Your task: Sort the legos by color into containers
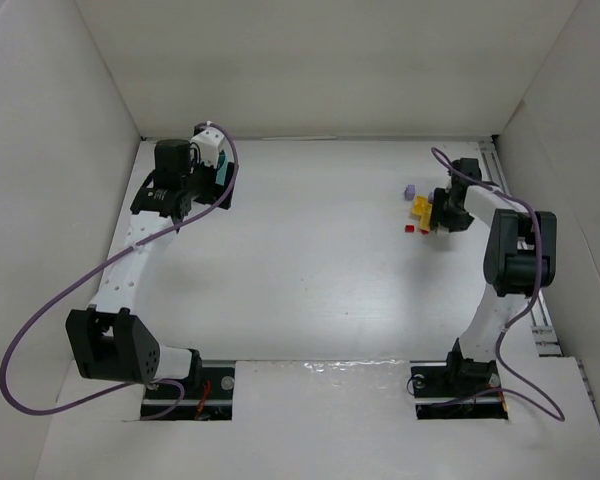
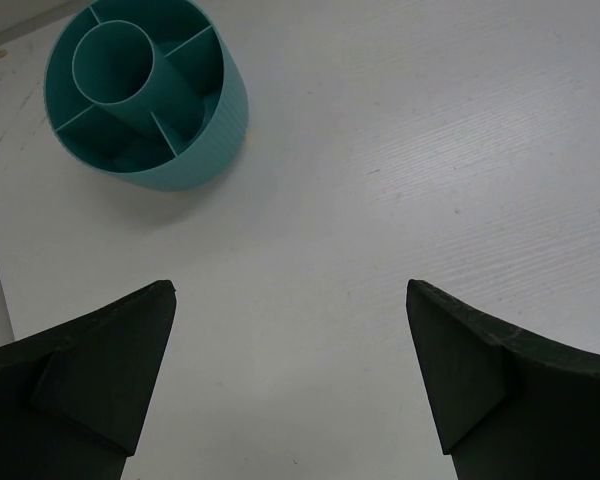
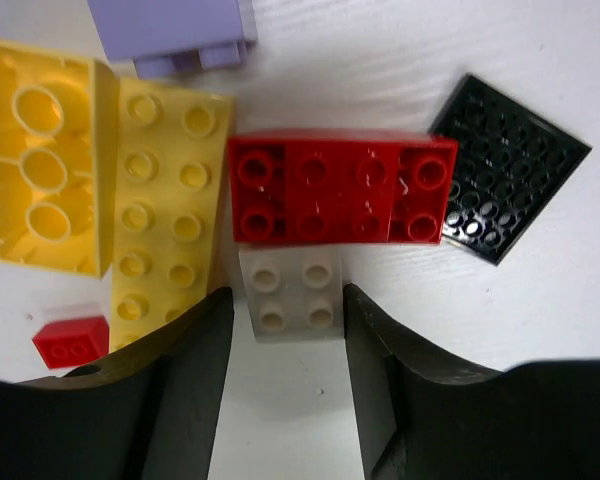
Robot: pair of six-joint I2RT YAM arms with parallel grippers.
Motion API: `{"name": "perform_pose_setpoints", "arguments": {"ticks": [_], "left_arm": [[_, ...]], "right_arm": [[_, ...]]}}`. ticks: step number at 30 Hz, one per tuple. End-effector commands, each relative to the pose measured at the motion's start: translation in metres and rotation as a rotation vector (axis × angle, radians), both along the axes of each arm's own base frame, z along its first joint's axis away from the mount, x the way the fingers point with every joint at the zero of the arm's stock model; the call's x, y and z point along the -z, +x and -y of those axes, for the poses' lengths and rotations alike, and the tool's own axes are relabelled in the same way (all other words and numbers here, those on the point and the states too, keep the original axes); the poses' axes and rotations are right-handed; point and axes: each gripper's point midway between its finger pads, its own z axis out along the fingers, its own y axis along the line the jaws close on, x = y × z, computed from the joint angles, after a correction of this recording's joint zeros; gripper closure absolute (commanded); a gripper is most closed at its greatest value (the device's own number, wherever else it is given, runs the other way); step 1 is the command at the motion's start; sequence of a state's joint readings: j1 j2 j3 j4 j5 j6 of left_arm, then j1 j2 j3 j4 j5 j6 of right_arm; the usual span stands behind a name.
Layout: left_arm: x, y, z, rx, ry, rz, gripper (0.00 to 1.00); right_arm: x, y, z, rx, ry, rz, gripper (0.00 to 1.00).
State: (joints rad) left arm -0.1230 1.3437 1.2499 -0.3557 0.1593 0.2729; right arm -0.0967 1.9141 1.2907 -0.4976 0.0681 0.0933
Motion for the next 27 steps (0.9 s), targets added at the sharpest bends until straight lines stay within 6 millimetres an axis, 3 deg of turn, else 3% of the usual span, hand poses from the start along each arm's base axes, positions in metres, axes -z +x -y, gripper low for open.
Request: {"name": "perform_pose_setpoints", "arguments": {"ticks": [1, 7, 10, 11, 13, 14, 17, 18, 19, 20, 21, 24, 26, 27], "left_arm": [[-0.015, -0.001, -0.002, 0.000, 0.011, 0.057, 0.01], [-0.009, 0.001, -0.003, 0.005, 0.019, 0.050, 0.01], [-0.009, -0.001, 0.001, 0.022, 0.008, 0.057, 0.01], [-0.007, -0.001, 0.003, 0.035, 0.000, 0.056, 0.01], [-0.013, -0.009, 0.016, 0.109, -0.035, 0.070, 0.01], [-0.020, -0.014, 0.022, 0.140, -0.055, 0.092, 0.01], [-0.028, -0.031, 0.050, 0.296, -0.149, 0.085, 0.01], [-0.033, -0.037, 0.058, 0.322, -0.191, 0.070, 0.01], [-0.038, -0.041, 0.070, 0.374, -0.249, 0.057, 0.01], [-0.038, -0.045, 0.076, 0.388, -0.290, 0.026, 0.01], [-0.032, -0.045, 0.083, 0.383, -0.351, -0.032, 0.01], [-0.039, -0.047, 0.103, 0.434, -0.489, -0.114, 0.04], [-0.053, -0.050, 0.116, 0.461, -0.600, -0.173, 0.05], [-0.061, -0.050, 0.124, 0.478, -0.668, -0.211, 0.06]], "right_arm": [[-0.016, 0.026, 0.003, 0.025, -0.019, 0.078, 0.47], [-0.014, 0.020, 0.000, 0.012, -0.029, 0.054, 0.61], [-0.011, 0.006, 0.000, 0.000, -0.015, 0.037, 0.84], [-0.024, 0.002, -0.003, -0.026, -0.013, 0.057, 0.92], [-0.040, -0.004, -0.011, -0.071, 0.058, 0.094, 0.95], [-0.066, -0.007, -0.018, -0.122, 0.074, 0.155, 0.95], [-0.112, -0.018, -0.056, -0.269, 0.214, 0.249, 0.96], [-0.140, -0.020, -0.067, -0.316, 0.228, 0.312, 0.96], [-0.156, -0.020, -0.081, -0.359, 0.244, 0.350, 0.96], [-0.167, -0.024, -0.109, -0.437, 0.274, 0.367, 0.96], [-0.188, -0.024, -0.123, -0.484, 0.279, 0.414, 0.96], [-0.216, -0.028, -0.177, -0.630, 0.323, 0.496, 0.96], [-0.231, -0.030, -0.203, -0.698, 0.349, 0.555, 0.96], [-0.244, -0.036, -0.226, -0.766, 0.368, 0.600, 0.95]]}}
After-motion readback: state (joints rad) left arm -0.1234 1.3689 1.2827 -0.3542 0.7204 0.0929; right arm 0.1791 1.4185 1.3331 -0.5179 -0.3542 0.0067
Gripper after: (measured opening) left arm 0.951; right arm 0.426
